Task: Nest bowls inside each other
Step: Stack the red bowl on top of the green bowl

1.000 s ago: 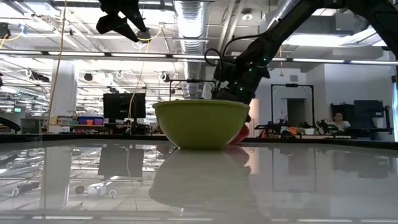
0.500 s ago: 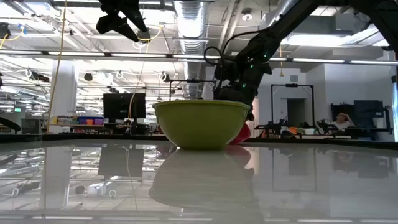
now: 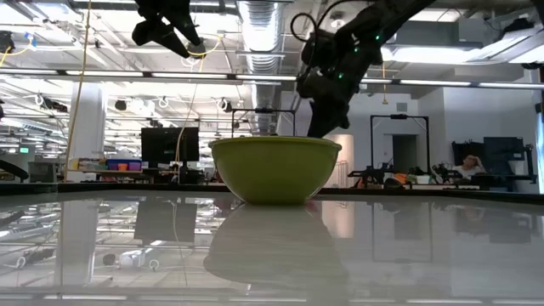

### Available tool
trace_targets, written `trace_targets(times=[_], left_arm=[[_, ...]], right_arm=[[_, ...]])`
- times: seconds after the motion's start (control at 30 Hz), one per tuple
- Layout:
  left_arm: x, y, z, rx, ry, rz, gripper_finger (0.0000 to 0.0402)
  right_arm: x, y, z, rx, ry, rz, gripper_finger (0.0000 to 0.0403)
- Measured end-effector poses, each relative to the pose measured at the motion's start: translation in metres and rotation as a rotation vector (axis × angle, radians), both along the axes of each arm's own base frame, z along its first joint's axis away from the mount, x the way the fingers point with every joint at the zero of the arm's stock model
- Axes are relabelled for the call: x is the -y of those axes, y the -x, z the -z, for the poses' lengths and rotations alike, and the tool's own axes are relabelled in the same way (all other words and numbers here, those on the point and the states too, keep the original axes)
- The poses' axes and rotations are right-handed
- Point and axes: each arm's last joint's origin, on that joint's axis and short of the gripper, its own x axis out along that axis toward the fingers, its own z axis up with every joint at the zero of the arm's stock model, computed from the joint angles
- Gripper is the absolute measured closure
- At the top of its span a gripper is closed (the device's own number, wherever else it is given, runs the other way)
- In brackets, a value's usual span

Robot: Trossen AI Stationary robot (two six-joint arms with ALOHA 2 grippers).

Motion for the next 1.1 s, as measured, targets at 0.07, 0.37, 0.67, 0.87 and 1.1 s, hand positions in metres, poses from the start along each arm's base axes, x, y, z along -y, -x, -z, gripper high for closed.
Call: trace_targets(times=[0.07,0.37,0.67,0.87,1.1], left_arm=[[0.0,0.0,0.0,0.0,-0.001,0.0,0.0195],[0.0,0.0,0.0,0.004,-0.002,0.014,0.0195],[0.005,-0.002,-0.001,0.02,0.023,0.03,0.0195],[0.008,-0.004,-0.001,0.028,0.037,0.028,0.0195],[0.007,-0.003,-0.001,0.025,0.027,0.002,0.0195]], right_arm=[[-0.002,0.004,-0.005,-0.002,-0.001,-0.001,0.0384],[0.001,-0.006,0.019,-0.065,0.028,-0.097,0.0238],[0.012,-0.025,0.068,-0.162,0.09,-0.079,0.0121],[0.015,-0.027,0.08,-0.186,0.069,-0.046,0.0126],[0.009,-0.023,0.048,-0.098,0.1,-0.044,0.0129]])
